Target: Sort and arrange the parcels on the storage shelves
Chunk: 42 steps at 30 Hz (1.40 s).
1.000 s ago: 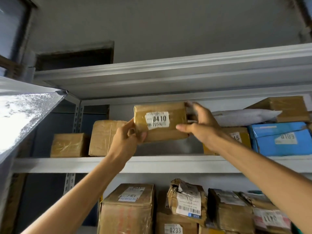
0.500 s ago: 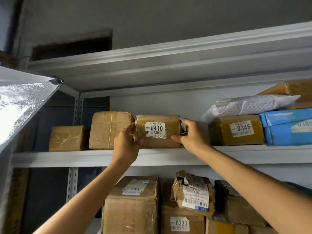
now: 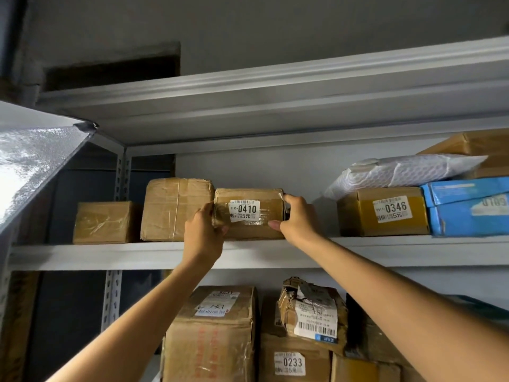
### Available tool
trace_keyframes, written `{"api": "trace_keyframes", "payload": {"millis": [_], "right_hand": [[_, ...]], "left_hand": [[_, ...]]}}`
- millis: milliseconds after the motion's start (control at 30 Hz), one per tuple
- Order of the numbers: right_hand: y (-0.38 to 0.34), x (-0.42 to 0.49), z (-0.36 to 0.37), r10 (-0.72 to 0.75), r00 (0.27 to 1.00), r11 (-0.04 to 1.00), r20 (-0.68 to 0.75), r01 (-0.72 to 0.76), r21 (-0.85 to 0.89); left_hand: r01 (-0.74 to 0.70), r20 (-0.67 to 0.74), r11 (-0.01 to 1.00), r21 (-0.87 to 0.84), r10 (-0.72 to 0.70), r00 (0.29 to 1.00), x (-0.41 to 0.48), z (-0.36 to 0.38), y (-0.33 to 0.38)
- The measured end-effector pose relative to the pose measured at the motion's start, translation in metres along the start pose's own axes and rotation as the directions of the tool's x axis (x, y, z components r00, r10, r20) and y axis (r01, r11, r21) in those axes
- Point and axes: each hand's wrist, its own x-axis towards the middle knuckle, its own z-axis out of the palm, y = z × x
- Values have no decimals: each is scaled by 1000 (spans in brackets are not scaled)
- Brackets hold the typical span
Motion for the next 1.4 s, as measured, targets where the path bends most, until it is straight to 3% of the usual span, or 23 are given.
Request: {"api": "trace_keyframes", "payload": {"millis": [233, 333, 400, 633, 1000, 1167, 1400], "right_hand": [[-4, -2, -20, -67, 984, 991, 167, 85, -101], [-7, -6, -43, -154, 942, 916, 299, 250, -315], [-8, -11, -60, -138, 914, 834, 382, 315, -453], [-4, -24, -129, -57, 883, 659, 465, 383, -647], [38, -34, -230, 68, 890, 599, 451, 325, -732], [53, -22, -257, -17, 868, 610, 497, 403, -682], [81, -4, -311, -146, 860, 586, 488, 473, -658]], "left_hand": [[-97, 82, 978, 183, 83, 993, 1, -22, 8], [-224, 85, 893, 390, 207, 975, -1, -36, 24], [-314, 100, 823, 473, 304, 947, -1, -40, 39], [-505, 257, 782, 366, 437, 862, 2, -7, 99], [-506, 455, 839, 202, 377, 807, -12, 64, 169], [-476, 545, 844, 247, 285, 788, -14, 70, 181], [-371, 515, 836, 403, 128, 847, -3, 84, 201]]}}
